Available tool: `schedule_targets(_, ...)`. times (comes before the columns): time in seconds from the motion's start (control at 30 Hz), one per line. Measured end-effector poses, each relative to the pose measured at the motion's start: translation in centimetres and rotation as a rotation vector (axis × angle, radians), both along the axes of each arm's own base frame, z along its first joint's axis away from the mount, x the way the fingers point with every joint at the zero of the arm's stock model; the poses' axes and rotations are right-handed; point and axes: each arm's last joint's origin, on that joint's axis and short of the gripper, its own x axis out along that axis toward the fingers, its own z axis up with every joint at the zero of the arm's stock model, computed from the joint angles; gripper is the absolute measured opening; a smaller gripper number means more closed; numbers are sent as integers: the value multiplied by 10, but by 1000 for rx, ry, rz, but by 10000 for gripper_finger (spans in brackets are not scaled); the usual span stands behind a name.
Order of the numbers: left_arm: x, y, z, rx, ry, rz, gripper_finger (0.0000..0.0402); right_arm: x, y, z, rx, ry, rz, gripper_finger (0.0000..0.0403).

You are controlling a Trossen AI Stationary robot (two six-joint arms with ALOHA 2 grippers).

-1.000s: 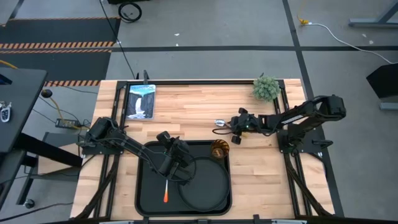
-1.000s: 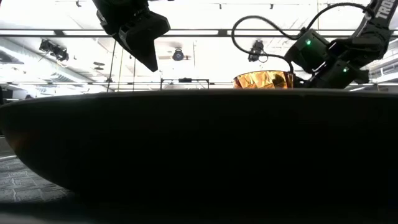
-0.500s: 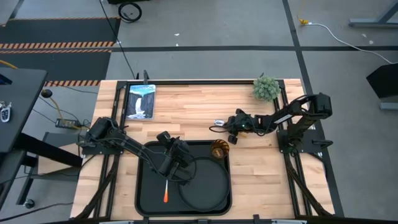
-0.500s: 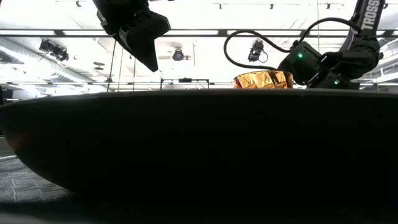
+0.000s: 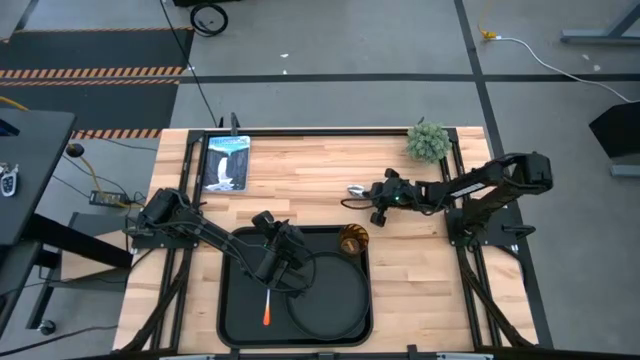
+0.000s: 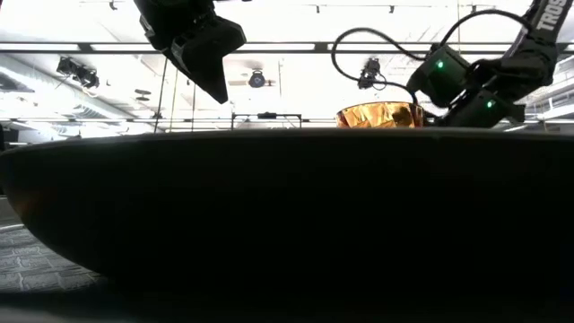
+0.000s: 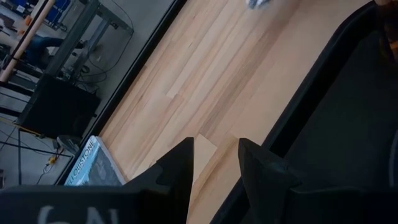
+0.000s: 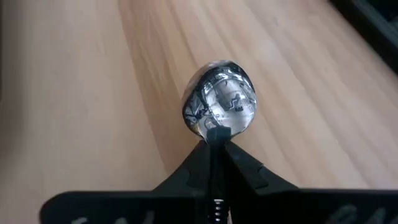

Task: Pick and place plate/cup/fork/spoon on tray
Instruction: Put the brown spoon on the black tray to the left of the orange fork

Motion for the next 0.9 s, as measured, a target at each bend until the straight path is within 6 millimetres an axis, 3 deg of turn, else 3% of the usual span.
schedule_targets(0.33, 2, 6, 1, 29, 8, 1, 135, -9, 4, 45, -30, -188, 43, 35)
schedule_targets(0.57, 6, 12, 2, 34, 17, 7, 135, -9, 24, 97, -21, -436, 339, 35)
schedule_targets(0.73, 17, 12, 21, 35, 13, -38, 135, -12, 32, 140, 2, -702, 596, 35)
schedule_targets(0.9, 31, 9, 55, 67, -2, -130, 135, -16, 38, 163, 39, -862, 758, 36)
